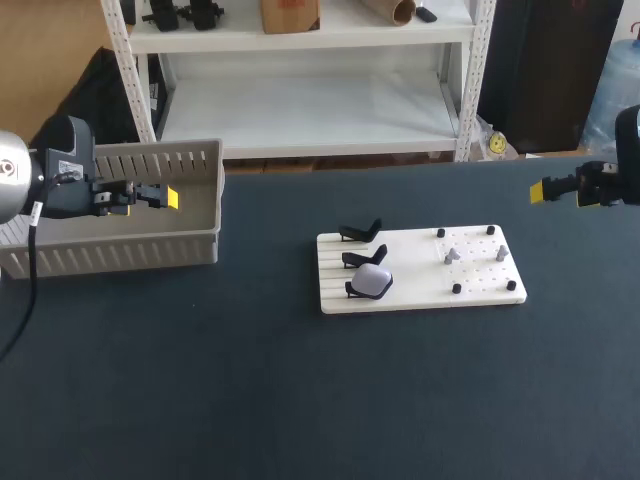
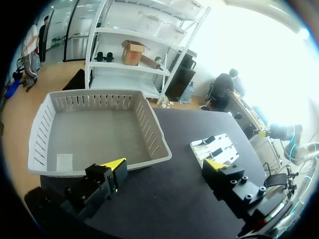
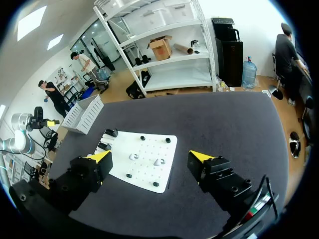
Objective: Pick up each earbud case from the left stands, insert the matching earbuds, close the lid, and place the case in the box.
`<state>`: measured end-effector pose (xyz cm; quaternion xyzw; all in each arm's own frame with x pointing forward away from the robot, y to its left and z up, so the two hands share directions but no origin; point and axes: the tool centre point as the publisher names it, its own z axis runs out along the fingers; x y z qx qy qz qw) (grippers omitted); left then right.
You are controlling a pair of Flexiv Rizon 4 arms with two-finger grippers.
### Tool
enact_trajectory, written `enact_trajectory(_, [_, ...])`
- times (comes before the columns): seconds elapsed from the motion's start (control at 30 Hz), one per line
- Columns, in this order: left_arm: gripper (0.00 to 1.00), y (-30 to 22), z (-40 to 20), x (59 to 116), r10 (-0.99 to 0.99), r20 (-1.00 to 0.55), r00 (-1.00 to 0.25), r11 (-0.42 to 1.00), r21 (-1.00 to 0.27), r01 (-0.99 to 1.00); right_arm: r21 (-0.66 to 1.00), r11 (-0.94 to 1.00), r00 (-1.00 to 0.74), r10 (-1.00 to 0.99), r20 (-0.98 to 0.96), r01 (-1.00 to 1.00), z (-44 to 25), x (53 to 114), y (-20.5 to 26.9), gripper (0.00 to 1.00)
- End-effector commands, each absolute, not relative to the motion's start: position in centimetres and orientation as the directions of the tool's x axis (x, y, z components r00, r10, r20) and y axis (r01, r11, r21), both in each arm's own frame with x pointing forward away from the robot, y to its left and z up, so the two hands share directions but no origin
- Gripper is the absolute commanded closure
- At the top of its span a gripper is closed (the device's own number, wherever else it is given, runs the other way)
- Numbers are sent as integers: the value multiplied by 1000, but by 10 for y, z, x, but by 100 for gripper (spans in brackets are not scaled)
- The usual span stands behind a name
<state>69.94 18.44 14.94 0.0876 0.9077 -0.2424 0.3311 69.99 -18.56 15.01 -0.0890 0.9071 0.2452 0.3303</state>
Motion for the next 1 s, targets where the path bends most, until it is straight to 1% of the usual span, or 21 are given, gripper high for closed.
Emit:
enact_trajectory(0.03, [0, 184, 150, 700, 1, -641, -768, 868, -381, 319, 387, 863, -766, 0, -643, -325, 150, 700, -186, 0])
enact_trajectory(0.4, [0, 184, 150, 700, 1, -641, -768, 868, -381, 319, 387, 863, -766, 0, -643, -325, 150, 700, -186, 0])
enact_trajectory(0.43, [0, 182, 151, 700, 8, -666, -746, 851, -387, 355, 387, 863, -766, 0, -643, -325, 150, 700, -186, 0])
enact_trajectory(0.47, [0, 177, 152, 699, 44, -698, -714, 811, -393, 434, 387, 863, -766, 0, -643, -325, 150, 700, -186, 0])
enact_trajectory(0.53, [0, 169, 157, 694, 115, -759, -641, 751, -356, 557, 387, 863, -766, 0, -643, -325, 150, 700, -186, 0])
enact_trajectory(0.57, [0, 163, 160, 689, 181, -806, -564, 683, -309, 662, 387, 863, -766, 0, -643, -325, 150, 700, -186, 0])
enact_trajectory(0.6, [0, 159, 162, 685, 234, -820, -522, 650, -267, 711, 387, 863, -766, 0, -643, -325, 150, 700, -186, 0])
enact_trajectory(0.63, [0, 155, 164, 681, 274, -854, -442, 588, -215, 780, 387, 863, -766, 0, -643, -325, 150, 700, -186, 0])
enact_trajectory(0.67, [0, 153, 165, 678, 296, -864, -407, 551, -194, 812, 387, 863, -766, 0, -643, -325, 150, 700, -186, 0])
enact_trajectory(0.7, [0, 149, 167, 673, 324, -888, -325, 499, -132, 857, 387, 863, -766, 0, -643, -325, 150, 700, -186, 0])
enact_trajectory(0.73, [0, 145, 169, 665, 335, -912, -239, 408, -88, 909, 387, 863, -766, 0, -643, -325, 150, 700, -186, 0])
enact_trajectory(0.8, [0, 141, 171, 659, 357, -921, -157, 310, -42, 950, 387, 863, -766, 0, -643, -325, 150, 700, -186, 0])
enact_trajectory(0.83, [0, 138, 172, 655, 362, -925, -115, 238, -27, 971, 387, 863, -766, 0, -643, -325, 150, 700, -186, 0])
enact_trajectory(1.0, [0, 138, 172, 655, 362, -925, -115, 238, -27, 971, 387, 863, -766, 0, -643, -325, 150, 700, -186, 0])
